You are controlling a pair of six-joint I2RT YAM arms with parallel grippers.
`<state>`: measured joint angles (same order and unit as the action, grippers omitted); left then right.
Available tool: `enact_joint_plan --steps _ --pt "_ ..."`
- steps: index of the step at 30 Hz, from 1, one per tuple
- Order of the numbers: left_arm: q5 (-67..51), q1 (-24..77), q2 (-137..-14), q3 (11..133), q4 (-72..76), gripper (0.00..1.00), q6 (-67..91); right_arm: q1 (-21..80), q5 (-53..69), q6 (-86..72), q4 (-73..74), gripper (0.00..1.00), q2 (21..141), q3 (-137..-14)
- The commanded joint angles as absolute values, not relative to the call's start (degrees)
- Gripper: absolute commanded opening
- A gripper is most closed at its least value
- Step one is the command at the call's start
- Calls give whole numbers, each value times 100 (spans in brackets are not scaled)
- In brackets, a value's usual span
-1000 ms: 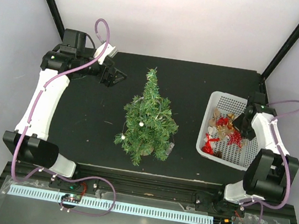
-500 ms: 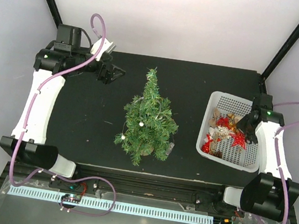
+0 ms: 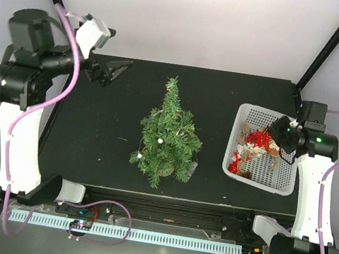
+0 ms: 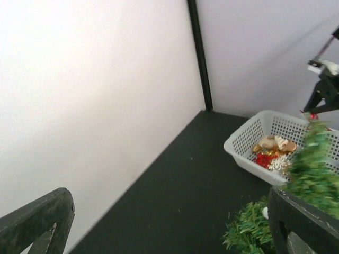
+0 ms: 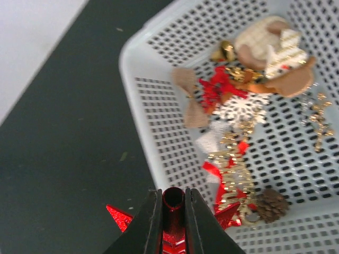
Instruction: Decorate the small christmas tree
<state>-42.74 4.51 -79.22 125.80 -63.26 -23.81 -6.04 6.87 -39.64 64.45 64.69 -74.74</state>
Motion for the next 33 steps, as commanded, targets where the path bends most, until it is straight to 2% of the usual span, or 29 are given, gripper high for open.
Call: enact_joint_plan --steps 1,7,13,20,24,28,33 --pt "-5017 439 -7306 12483 -5596 99 -2673 -521 1492 -4060 6766 10 6286 -8014" --pt "-5573 569 -6432 11365 -4230 99 -2879 -305 2108 -4025 7128 10 6300 -8962" --pt "-5943 687 -6298 11203 -4148 99 -3062 240 2436 -4086 7494 10 6408 -10023" --pt "-6130 1169 -6074 11005 -4192 99 -3748 1499 2453 -4282 7893 10 6815 -11251" --pt "-5320 2026 -6141 11221 -5126 99 -5260 2207 2372 -4429 8136 10 7242 -12084" --pt "-3686 3435 -6235 11315 -5952 99 -6899 2937 2207 -4598 8410 11 7767 -12911" --pt "-1890 5039 -5990 10516 -5785 99 -8136 3526 2059 -4763 8441 11 8010 -13293"
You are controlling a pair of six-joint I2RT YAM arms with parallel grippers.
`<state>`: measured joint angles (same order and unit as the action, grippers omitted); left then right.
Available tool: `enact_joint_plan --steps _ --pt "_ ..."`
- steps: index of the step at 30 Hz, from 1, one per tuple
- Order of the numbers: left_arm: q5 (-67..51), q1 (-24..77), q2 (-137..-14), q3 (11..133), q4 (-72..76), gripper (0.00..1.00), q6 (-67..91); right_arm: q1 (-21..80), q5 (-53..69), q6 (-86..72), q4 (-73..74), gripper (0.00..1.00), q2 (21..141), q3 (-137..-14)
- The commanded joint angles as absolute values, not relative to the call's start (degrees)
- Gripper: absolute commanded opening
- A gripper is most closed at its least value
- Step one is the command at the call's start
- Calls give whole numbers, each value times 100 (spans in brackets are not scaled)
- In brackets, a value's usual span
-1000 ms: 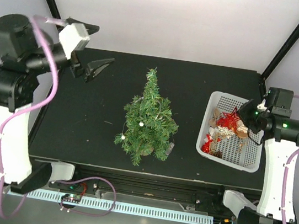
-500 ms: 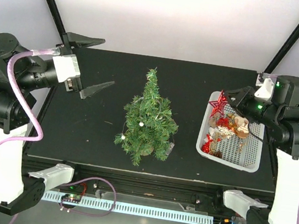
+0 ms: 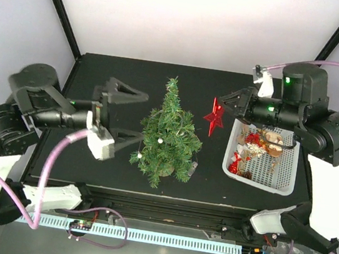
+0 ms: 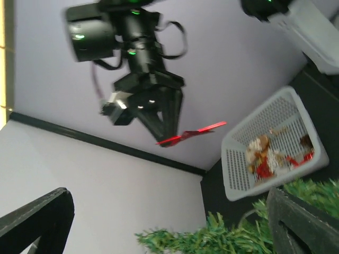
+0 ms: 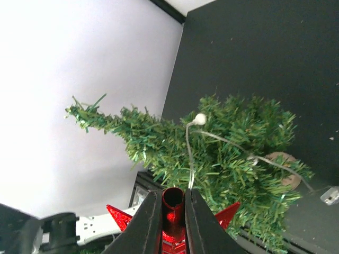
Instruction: Decorate the small christmas tree
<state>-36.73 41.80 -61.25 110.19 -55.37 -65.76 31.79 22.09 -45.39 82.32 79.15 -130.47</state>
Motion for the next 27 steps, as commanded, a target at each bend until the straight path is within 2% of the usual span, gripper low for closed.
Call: enact_joint_plan --steps 1,7,13,27 --pt "-1645 5258 -5924 10342 -5612 98 -8257 3603 2057 -4777 8431 11 8019 -13302" --pt "-727 6194 -5861 9952 -5171 90 -8911 4088 1923 -4808 8559 11 8066 -13254" --pt "367 7131 -5441 8570 -4006 78 -10206 4299 1852 -4804 8702 11 7945 -12832" --pt "949 8207 -5472 7584 -3105 66 -10938 4351 1965 -4969 8570 11 7230 -11113"
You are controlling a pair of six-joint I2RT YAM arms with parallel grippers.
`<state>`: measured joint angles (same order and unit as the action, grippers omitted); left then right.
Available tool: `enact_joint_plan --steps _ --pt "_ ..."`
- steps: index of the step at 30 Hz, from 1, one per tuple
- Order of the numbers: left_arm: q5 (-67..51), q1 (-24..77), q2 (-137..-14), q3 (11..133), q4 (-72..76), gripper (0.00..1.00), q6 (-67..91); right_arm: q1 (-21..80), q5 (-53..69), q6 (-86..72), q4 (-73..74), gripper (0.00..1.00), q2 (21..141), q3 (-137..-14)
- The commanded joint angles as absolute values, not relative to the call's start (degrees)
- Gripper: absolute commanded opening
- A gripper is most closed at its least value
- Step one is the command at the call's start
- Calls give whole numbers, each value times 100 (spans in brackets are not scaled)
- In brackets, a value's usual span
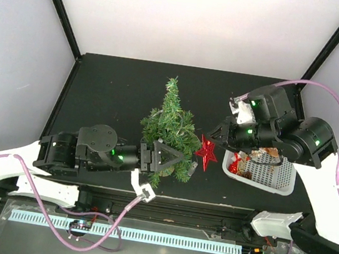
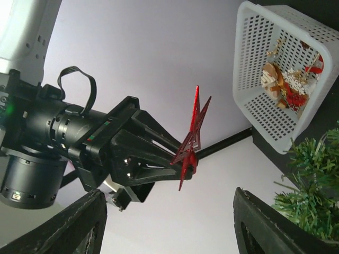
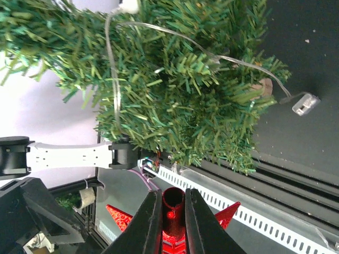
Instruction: Decorate the small christmas tree
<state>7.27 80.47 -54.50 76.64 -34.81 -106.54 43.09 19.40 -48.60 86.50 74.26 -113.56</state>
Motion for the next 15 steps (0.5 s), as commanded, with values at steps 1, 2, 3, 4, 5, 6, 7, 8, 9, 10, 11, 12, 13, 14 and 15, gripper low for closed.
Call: enact_joint_plan --steps 1,2,3,4,5,6,7,8,9,10,11,12,13,14,15 --pt "949 8240 -5495 7550 -3091 66 -10961 4356 1968 -4971 8562 11 7207 -11059" --pt "949 8256 -5515 7511 -3071 65 -10980 4361 1969 -4970 8561 11 7192 -11026" --pt "949 8272 -5545 7480 -3072 63 -10984 4367 1969 -4963 8573 11 7182 -10989" --pt "949 8289 -5579 7457 -3064 62 -10986 4368 1980 -4970 8562 11 7161 -10937" --pt "954 8308 -5621 7439 -3055 62 -10972 4370 2004 -4969 8527 11 7135 -10870" --pt "945 8326 -5658 7425 -3031 61 -10957 4382 2024 -4978 8491 11 7101 -10792" --pt "941 8342 -5692 7412 -2991 61 -10945 4381 2023 -4993 8467 11 7067 -10714" --pt "941 8362 -5729 7402 -2962 60 -10936 4383 2022 -5007 8439 11 7030 -10629" --pt "948 8373 -5775 7394 -2941 59 -10930 4380 2045 -5026 8385 11 7001 -10540" --pt "956 8380 -5813 7385 -2930 59 -10932 4384 2086 -5049 8308 11 6967 -10451" --pt "947 8384 -5845 7371 -2908 59 -10933 4382 2121 -5063 8260 10 6952 -10395" --pt "949 8396 -5871 7342 -2876 58 -10937 4383 2146 -5051 8233 11 6955 -10374" --pt "949 8398 -5905 7313 -2856 58 -10960 4385 2167 -5038 8234 11 6967 -10376" --pt "954 8394 -5932 7278 -2822 58 -10980 4390 2187 -5019 8240 11 6976 -10379" --pt "962 8398 -5960 7236 -2763 57 -11000 4394 2204 -5011 8240 11 6986 -10373"
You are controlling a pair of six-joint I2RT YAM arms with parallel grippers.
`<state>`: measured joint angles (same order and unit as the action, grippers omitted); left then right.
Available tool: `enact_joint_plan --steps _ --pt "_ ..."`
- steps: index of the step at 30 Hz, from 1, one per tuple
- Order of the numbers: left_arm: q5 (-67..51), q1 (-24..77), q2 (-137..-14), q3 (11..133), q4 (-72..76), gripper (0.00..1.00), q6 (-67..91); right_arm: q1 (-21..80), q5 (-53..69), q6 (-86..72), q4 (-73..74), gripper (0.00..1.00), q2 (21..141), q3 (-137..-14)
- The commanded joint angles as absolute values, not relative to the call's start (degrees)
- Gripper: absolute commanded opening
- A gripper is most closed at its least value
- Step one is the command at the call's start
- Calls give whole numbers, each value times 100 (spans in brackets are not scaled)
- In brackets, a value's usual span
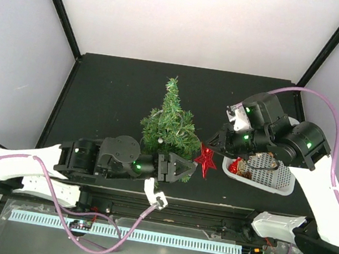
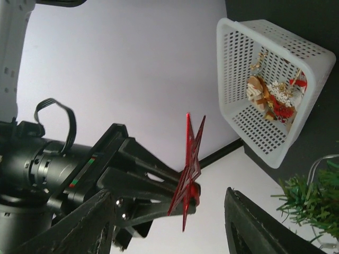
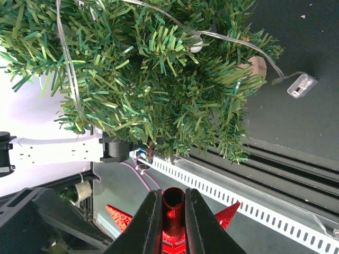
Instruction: Decorate the small christmas tree
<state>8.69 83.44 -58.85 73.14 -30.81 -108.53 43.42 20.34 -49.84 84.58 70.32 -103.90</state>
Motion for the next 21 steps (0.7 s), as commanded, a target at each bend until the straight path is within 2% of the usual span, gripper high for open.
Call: enact_joint_plan --steps 1,12,16,21 --pt "976 8396 -5993 7200 -2700 57 -11008 4398 2217 -4998 8236 11 6987 -10355" --pt "1081 8389 -6319 7071 -2426 54 -10995 4513 2328 -5059 8058 11 6888 -9962" --pt "1121 8368 -6420 7080 -2356 50 -11002 4574 2347 -5095 8008 11 6835 -9794" --pt "1151 8342 -6516 7080 -2311 38 -11059 4611 2356 -5111 7981 11 6791 -9697"
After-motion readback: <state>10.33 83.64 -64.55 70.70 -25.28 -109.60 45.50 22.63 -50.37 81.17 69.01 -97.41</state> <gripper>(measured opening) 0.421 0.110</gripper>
